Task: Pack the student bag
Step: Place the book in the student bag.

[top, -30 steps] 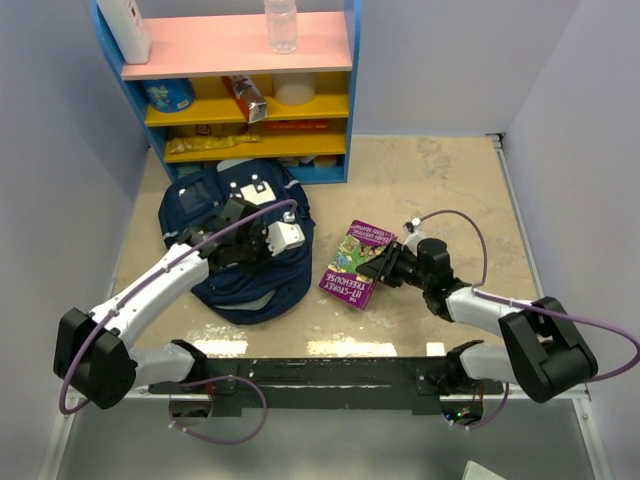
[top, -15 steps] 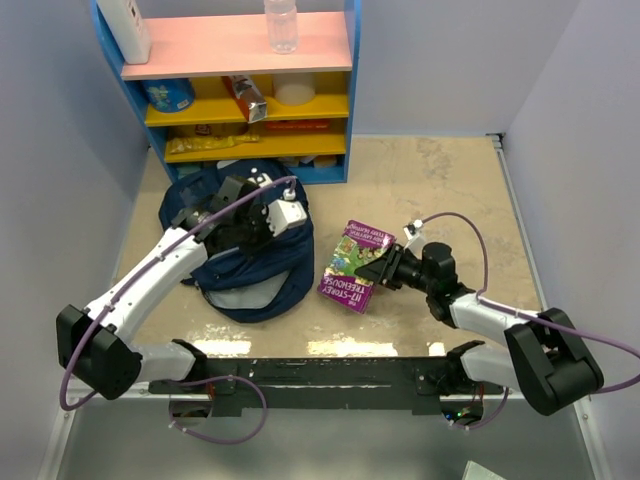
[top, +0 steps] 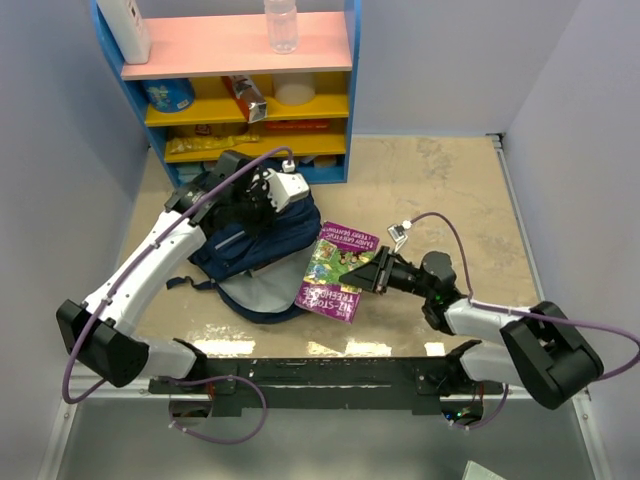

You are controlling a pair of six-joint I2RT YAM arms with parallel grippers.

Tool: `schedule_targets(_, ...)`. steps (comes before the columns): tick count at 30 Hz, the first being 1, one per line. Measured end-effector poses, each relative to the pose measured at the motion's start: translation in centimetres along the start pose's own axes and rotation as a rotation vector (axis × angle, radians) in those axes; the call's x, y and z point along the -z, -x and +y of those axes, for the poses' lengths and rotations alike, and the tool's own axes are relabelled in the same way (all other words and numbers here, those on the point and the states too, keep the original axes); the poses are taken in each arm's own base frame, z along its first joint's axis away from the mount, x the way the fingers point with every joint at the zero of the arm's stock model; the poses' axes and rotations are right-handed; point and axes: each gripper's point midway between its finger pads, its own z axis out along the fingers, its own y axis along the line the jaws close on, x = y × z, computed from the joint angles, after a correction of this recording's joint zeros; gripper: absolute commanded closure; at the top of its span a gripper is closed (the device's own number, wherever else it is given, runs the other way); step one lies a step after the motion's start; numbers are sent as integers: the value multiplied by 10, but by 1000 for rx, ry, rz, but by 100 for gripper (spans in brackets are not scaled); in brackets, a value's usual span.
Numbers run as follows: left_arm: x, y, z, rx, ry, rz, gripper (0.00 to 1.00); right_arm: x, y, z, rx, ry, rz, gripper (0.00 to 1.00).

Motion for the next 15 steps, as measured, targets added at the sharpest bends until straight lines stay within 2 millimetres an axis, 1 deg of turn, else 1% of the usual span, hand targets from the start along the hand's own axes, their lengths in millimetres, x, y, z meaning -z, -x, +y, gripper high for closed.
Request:
schedule_targets(2, -1, 1, 0, 6, -4, 4, 100, -5, -7, 9, -6, 44, 26, 100)
schedule_targets(5, 0, 4, 1, 13, -4, 5, 100, -16, -19, 8, -54, 68, 63, 100)
schedule_targets(6, 1, 4, 1, 17, -3, 5, 100, -21, -23, 3, -83, 60, 77, 100)
schedule_targets(7, 2, 5, 2, 20, -1, 3, 100, -27, -30, -7, -129, 36, 102, 100)
schedule_targets(10, 3, 10, 4, 29, 2, -5, 100, -51, -60, -47, -298, -75, 200, 100)
schedule_targets(11, 3, 12, 4, 34, 1, -8, 100, -60, -73, -61, -347, -117, 236, 100)
schedule_targets(13, 4, 13, 4, 35, -2, -10, 100, -73, -91, -70, -382, -141, 281, 100)
schedule_targets(15, 5, 12, 3, 37, -8, -4, 100, -91, -100, -61, -368, -100, 312, 100)
